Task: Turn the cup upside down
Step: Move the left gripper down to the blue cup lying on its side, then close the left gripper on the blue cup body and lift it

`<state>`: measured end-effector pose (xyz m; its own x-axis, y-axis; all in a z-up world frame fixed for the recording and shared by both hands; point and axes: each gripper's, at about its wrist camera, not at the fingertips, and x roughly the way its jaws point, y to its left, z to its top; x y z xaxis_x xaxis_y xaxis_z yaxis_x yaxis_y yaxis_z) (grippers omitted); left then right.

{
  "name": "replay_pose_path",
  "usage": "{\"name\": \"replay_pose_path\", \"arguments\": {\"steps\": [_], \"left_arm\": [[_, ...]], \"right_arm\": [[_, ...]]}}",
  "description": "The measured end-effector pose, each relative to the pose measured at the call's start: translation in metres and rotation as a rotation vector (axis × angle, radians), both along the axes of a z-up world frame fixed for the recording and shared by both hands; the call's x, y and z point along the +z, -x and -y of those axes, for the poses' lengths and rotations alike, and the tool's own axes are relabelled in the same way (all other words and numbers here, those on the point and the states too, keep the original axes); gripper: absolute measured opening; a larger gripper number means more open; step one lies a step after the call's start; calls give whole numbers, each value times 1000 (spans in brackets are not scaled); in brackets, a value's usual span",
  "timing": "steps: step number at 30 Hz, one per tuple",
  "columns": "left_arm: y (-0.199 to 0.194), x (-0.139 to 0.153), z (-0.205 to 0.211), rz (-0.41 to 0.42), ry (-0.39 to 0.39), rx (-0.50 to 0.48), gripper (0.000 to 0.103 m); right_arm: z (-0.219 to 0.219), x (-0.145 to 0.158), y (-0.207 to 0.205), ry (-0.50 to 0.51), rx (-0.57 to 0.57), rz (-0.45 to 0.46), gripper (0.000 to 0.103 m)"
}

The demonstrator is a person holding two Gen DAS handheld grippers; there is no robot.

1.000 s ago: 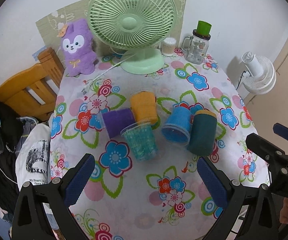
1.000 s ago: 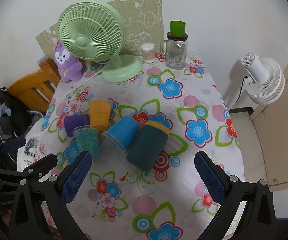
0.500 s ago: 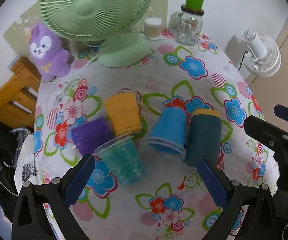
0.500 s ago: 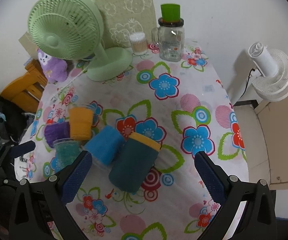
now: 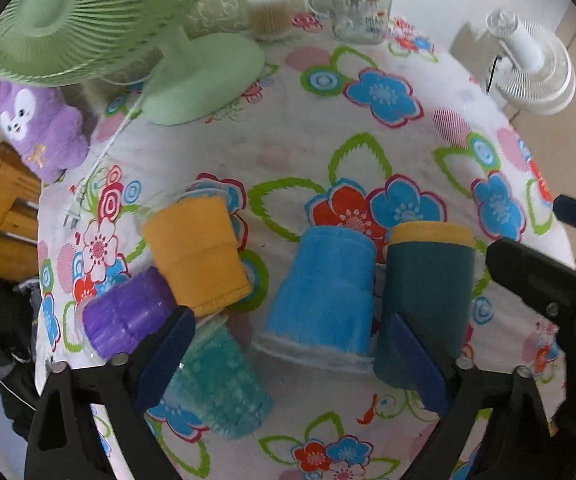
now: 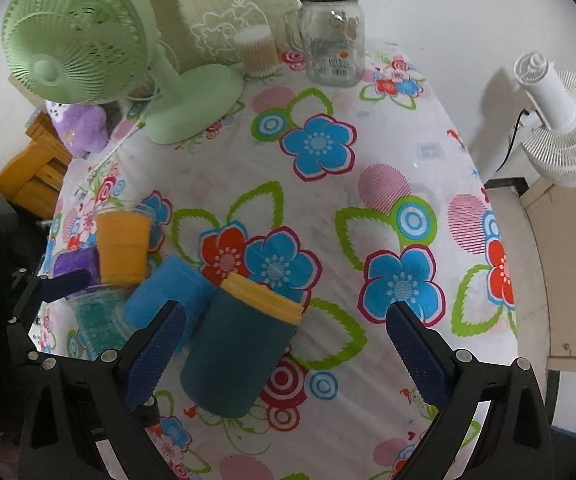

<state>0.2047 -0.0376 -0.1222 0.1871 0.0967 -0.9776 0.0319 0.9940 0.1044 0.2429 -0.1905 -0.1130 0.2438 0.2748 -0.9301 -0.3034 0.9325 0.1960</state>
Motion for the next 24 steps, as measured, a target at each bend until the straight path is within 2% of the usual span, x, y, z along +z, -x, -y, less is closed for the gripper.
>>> {"name": "replay_pose_path", "arguments": {"steps": [5,13,15,24], "left_arm": [[-10,-17,6,-38,8,-25,94],[-19,-50,8,-131,16,-37,77],[-20,-55,8,-136,1,-37,76],[-18,-43,-2,-101,42,12,74]], "right_arm": [[-1,-13,-6,1,-1,-31,101],[-2,-26,-10,-23,-24,-73,101],[-3,-27,-10,-20,-25,-74,101],[-2,-25,-4,-13,-31,-79,101]]}}
